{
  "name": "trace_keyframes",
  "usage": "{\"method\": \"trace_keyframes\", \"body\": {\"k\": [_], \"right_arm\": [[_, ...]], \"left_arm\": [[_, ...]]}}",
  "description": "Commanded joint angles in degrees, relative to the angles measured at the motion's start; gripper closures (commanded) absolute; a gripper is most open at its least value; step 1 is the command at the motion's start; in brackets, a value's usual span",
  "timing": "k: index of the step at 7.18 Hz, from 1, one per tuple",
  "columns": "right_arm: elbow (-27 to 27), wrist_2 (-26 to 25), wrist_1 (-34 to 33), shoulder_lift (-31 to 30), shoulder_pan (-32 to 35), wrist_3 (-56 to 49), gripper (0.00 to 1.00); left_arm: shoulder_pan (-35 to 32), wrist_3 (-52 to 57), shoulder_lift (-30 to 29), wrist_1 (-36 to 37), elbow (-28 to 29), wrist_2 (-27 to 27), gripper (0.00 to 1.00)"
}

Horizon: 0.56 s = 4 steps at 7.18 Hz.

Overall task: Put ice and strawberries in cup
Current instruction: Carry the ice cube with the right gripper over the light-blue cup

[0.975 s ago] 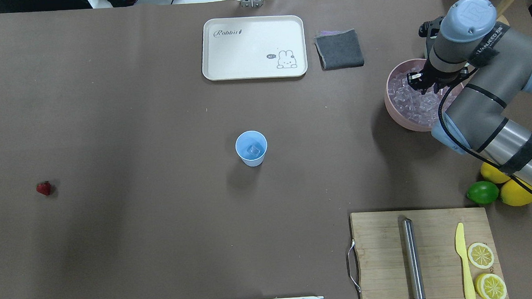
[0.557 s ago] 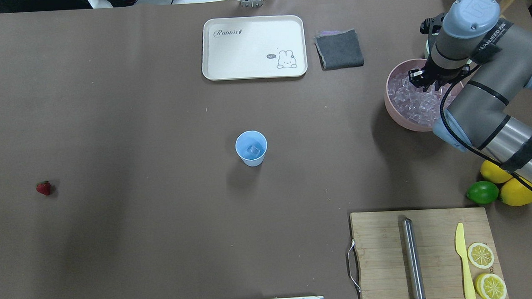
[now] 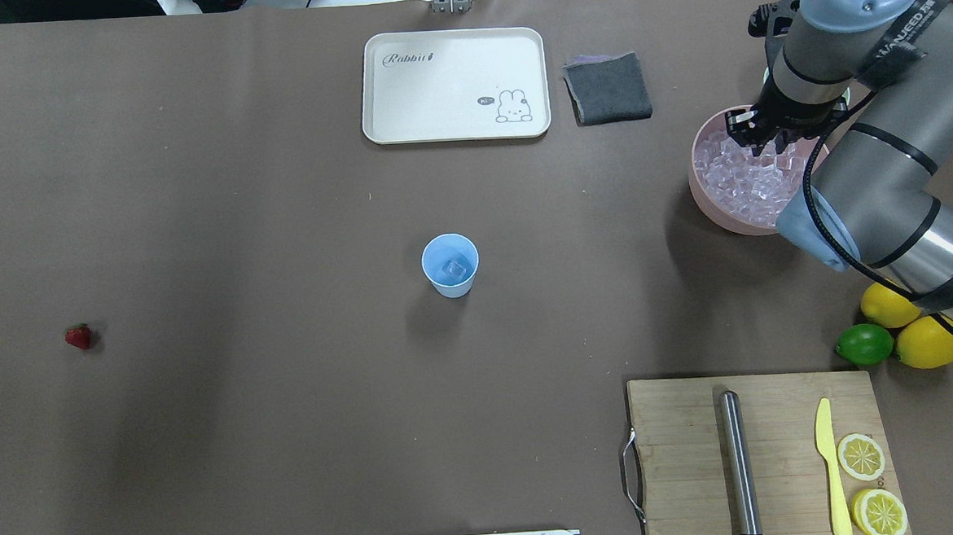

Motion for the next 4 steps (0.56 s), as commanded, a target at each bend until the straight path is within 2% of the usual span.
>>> {"method": "trace_keyframes", "body": {"k": [1,2,4], "right_arm": [[2.61,5.15,-0.03,5.19,-2.86,5.90,1.00],[2.62,5.43,1.27,8.61,-5.76,11.25,1.00],[2.01,5.26,15.72,10.58,-12.60,24.96,1.00]], "left_arm": [[0.00,0.00,0.00,-0.04,0.06,-0.01,0.02],[0.00,0.00,0.09,0.05,0.14,-0.01,0.02],[0.00,0.00,0.18,-0.04,0.14,0.08,0.02]]}}
